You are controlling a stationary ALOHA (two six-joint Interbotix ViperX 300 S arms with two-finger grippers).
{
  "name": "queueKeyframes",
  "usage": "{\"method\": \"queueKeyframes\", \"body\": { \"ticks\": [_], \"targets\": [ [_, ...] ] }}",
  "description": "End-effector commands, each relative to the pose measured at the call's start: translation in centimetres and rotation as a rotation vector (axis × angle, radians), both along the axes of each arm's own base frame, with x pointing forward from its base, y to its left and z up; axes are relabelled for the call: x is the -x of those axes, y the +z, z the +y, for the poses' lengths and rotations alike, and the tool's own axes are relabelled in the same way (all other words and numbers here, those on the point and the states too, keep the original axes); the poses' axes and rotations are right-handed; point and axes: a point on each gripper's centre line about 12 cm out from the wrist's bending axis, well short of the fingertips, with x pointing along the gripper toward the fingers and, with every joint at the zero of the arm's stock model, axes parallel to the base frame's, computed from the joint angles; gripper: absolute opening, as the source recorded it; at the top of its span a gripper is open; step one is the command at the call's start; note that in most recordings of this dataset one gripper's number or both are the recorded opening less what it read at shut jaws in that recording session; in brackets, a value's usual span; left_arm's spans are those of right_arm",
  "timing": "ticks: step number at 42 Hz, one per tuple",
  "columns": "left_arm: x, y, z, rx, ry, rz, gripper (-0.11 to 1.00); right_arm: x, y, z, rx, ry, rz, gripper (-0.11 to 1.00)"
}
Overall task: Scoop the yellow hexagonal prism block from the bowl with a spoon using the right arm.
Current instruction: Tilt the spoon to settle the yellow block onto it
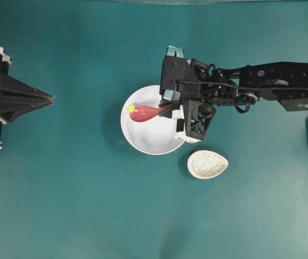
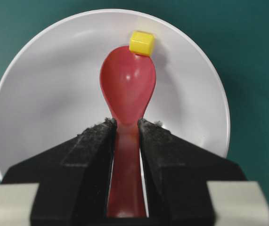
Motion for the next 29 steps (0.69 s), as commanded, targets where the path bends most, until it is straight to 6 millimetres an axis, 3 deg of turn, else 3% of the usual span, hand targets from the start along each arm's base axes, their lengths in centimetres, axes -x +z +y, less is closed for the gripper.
{"method": "queueKeyframes", "body": {
  "ticks": [1, 29],
  "targets": [
    [-0.2, 0.6, 0.0, -0.005, -0.002, -0.014, 0.00, -0.2, 1.0, -0.1, 0.003, -0.006, -0.043, 0.23],
    [-0.2, 0.6, 0.0, -0.006, -0.002, -0.009, 0.00, 0.8, -0.6, -0.2, -0.001, -0.046, -0.099, 0.23]
  ]
}}
